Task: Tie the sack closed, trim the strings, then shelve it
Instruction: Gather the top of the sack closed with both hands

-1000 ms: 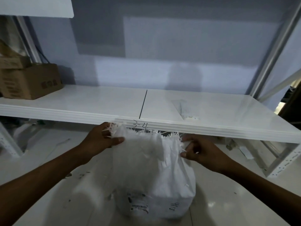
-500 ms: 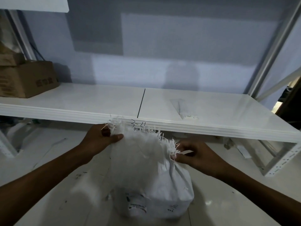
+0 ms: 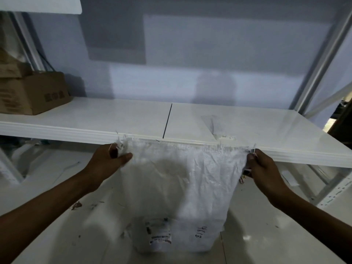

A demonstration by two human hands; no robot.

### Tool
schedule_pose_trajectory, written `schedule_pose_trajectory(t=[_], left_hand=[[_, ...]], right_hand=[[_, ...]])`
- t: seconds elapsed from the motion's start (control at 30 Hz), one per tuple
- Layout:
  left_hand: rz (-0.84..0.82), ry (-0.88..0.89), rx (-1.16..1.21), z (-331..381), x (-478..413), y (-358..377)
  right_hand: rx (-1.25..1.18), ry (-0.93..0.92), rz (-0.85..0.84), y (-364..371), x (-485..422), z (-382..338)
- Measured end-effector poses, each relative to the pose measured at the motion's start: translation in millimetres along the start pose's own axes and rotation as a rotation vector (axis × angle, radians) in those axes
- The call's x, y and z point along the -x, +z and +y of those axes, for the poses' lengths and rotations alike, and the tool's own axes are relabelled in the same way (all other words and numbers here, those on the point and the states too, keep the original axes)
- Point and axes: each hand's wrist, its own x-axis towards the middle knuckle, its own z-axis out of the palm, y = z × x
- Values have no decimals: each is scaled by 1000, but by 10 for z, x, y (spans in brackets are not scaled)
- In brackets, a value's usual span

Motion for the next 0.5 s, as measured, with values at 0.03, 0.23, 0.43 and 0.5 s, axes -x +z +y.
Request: schedule_pose_trajectory(t=[0.03, 0.23, 0.43, 0.5], left_hand=[[-6, 5, 1, 38, 23, 20], [-56, 7, 43, -19, -4, 23], [-54, -10, 11, -73, -22, 2], [-72, -18, 22, -106, -36, -21]], right_hand=[[-79, 40, -23, 16, 0, -11], [188, -71, -198, 140, 142, -123], [384, -5, -91, 127, 56, -21], [320, -21, -103, 83, 62, -34]])
